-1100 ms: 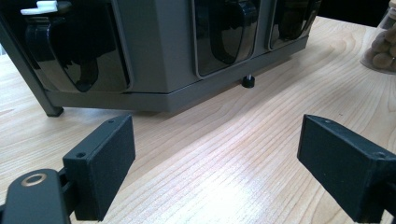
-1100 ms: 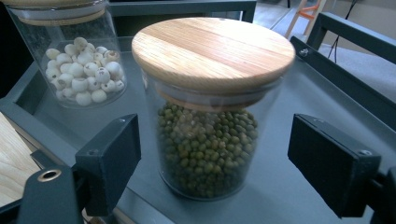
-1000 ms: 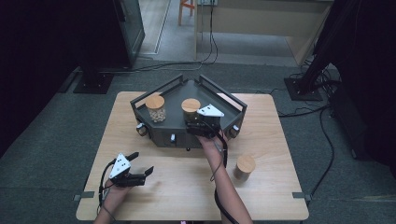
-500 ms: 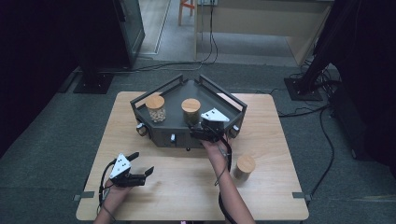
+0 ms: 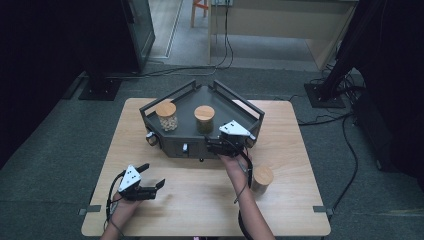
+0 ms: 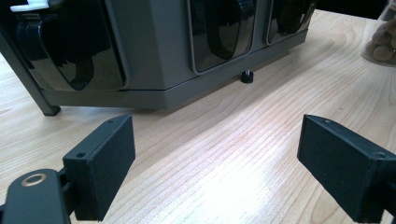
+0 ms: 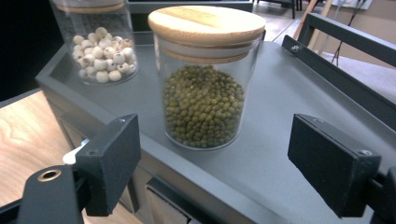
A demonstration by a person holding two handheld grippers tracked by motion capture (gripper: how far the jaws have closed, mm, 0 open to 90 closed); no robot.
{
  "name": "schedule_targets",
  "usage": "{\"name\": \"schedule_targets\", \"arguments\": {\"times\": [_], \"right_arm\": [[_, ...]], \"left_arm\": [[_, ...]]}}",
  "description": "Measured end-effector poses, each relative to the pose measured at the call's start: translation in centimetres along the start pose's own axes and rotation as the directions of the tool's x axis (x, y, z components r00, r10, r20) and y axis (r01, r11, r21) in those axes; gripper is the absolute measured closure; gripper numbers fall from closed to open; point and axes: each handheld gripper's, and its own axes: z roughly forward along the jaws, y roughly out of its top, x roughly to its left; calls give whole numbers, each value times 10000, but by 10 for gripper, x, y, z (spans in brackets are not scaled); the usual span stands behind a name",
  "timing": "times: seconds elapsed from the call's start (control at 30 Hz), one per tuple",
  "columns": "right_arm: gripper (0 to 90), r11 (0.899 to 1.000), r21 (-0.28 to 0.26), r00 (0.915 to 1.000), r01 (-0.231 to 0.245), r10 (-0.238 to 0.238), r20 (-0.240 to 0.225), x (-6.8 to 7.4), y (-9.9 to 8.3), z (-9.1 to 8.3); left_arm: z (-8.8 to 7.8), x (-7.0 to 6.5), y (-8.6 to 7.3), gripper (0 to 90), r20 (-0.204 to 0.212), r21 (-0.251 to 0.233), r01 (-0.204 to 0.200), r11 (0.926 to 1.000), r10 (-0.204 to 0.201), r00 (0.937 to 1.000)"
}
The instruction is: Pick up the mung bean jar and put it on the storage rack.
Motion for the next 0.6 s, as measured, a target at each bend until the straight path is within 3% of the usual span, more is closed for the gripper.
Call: {"name": "schedule_targets", "arguments": {"times": [0.6], "right_arm": [[170,9997,-235,9996,24,-30,-271,-7,-16,-23]], "left_arm": [[2,-1,2,108,77,130,-174,9998,173,9998]]}}
